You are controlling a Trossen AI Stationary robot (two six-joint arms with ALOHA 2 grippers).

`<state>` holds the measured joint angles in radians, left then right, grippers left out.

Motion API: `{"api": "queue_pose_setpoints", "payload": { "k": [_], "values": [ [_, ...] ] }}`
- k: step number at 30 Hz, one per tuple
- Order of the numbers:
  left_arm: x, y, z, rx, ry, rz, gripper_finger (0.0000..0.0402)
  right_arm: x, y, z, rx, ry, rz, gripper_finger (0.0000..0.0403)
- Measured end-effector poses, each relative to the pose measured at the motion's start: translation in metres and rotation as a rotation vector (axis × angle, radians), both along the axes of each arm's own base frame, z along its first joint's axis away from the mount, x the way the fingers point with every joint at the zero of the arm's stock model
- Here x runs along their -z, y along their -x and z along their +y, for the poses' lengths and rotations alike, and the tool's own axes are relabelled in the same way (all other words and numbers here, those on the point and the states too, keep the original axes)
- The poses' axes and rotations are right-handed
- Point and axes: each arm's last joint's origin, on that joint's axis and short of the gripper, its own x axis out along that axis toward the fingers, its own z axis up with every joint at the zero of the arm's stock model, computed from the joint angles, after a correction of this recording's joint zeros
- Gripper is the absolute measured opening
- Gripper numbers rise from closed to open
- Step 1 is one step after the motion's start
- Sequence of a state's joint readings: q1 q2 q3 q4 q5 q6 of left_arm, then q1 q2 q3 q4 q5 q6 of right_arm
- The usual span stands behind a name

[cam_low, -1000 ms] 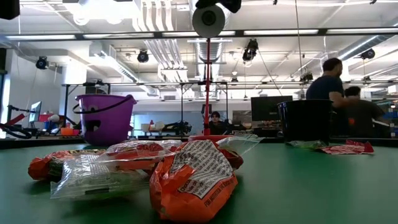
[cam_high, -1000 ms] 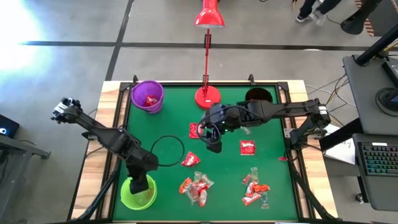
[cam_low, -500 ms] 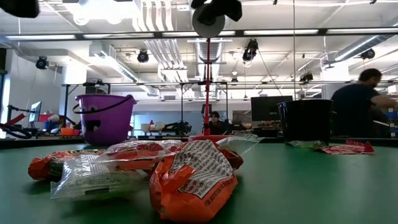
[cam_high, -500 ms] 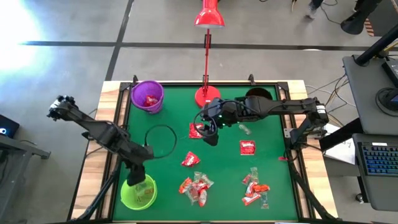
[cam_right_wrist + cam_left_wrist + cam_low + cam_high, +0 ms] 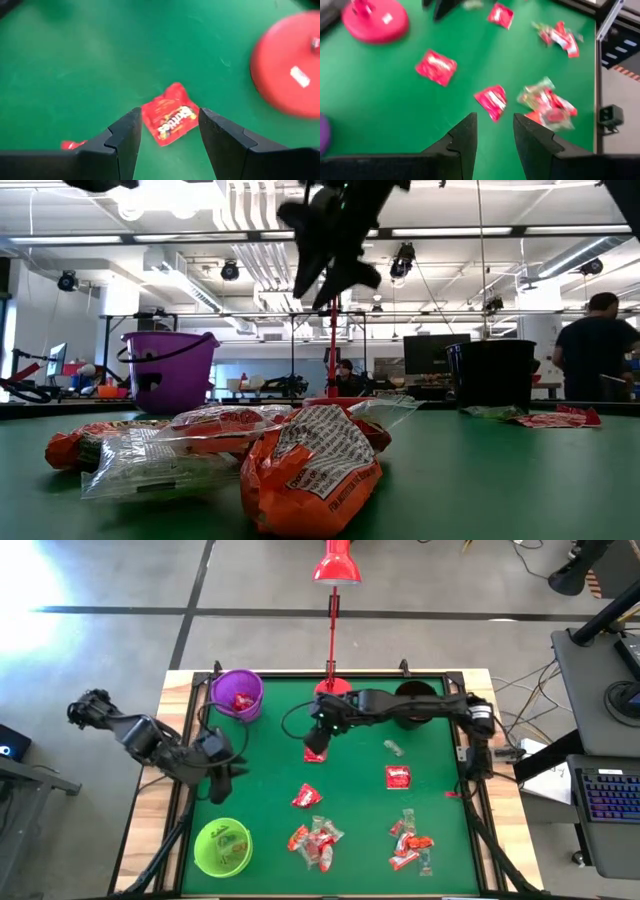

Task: Sort candy
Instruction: Put the red candy into the violet bucket

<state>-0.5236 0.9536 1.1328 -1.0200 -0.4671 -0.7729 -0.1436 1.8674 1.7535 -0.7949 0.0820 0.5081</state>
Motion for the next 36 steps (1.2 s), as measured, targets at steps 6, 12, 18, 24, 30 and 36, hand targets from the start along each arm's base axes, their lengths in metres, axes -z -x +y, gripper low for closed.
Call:
{"api": "queue_pose_setpoints", "payload": {
  "k": [6, 12, 18, 24, 30, 36],
  "values": [
    [-0.007, 0.011, 0.008, 0.029, -0.079, -0.051, 0.0109, 0.033, -0.008, -0.028, 0.151, -0.122, 0.049, 0.019],
    [-0.01, 0.022, 0.014, 0.057, -0.108, -0.059, 0.0109, 0.061, -0.016, -0.044, 0.18, -0.225, 0.081, 0.019],
    [-0.011, 0.029, 0.018, 0.06, -0.118, -0.046, 0.0109, 0.08, -0.02, -0.047, 0.203, -0.246, 0.122, 0.019],
    [-0.008, 0.033, 0.021, 0.063, -0.135, -0.014, 0.0109, 0.099, -0.023, -0.047, 0.198, -0.278, 0.166, 0.019],
    [-0.008, 0.034, 0.021, 0.086, -0.166, 0.001, 0.0109, 0.116, -0.025, -0.047, 0.194, -0.307, 0.21, 0.019],
    [-0.008, 0.035, 0.021, 0.108, -0.19, 0.003, 0.0109, 0.125, -0.026, -0.048, 0.197, -0.31, 0.23, 0.0189]
  ]
}}
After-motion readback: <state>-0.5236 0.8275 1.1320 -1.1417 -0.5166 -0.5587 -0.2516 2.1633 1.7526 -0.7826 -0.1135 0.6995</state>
